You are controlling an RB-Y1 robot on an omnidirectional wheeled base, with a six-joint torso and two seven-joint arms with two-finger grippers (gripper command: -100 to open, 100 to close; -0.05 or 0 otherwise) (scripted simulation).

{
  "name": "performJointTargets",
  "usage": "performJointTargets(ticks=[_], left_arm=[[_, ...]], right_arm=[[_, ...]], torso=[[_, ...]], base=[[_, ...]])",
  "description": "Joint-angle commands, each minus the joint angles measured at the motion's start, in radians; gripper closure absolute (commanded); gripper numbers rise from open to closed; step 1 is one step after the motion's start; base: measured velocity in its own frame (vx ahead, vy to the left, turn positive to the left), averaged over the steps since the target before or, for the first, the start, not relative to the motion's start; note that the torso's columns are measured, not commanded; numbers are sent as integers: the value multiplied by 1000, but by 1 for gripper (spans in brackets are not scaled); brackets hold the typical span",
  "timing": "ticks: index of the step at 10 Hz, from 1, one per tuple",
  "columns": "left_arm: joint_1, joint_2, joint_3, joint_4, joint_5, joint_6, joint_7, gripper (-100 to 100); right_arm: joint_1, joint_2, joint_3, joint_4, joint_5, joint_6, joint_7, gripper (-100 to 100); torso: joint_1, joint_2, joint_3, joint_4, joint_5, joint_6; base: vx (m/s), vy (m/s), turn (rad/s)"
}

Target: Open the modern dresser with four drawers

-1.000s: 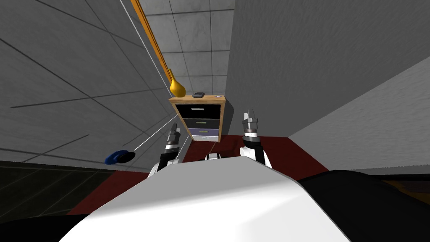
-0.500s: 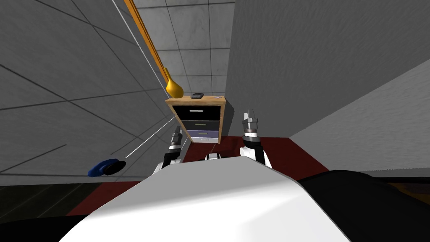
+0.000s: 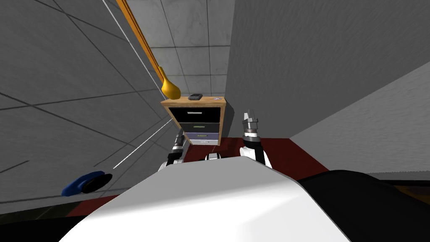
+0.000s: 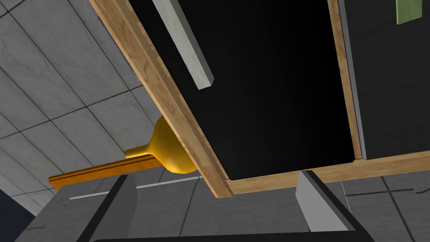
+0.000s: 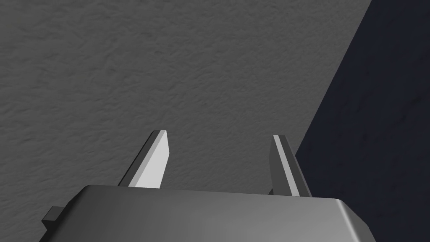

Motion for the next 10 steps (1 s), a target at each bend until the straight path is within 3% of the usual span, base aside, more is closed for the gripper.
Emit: performJointTargets(ticks=[1,5,10], left_arm=[[-25,-4,-4,87,-10,-20,-11,-100],[-56,-10,-7,195,-19,-41,-21,-100],[-95,-24,-11,329,-31,-67,-34,-100]], right_arm=[[0,0,0,0,0,0,0,0],[0,0,0,0,0,0,0,0],[0,0,0,0,0,0,0,0]], torso=[[0,0,0,0,0,0],[-1,3,2,1,0,0],[-1,3,2,1,0,0]], base=[[107,11,-28],[49,1,-7],[117,6,-34]])
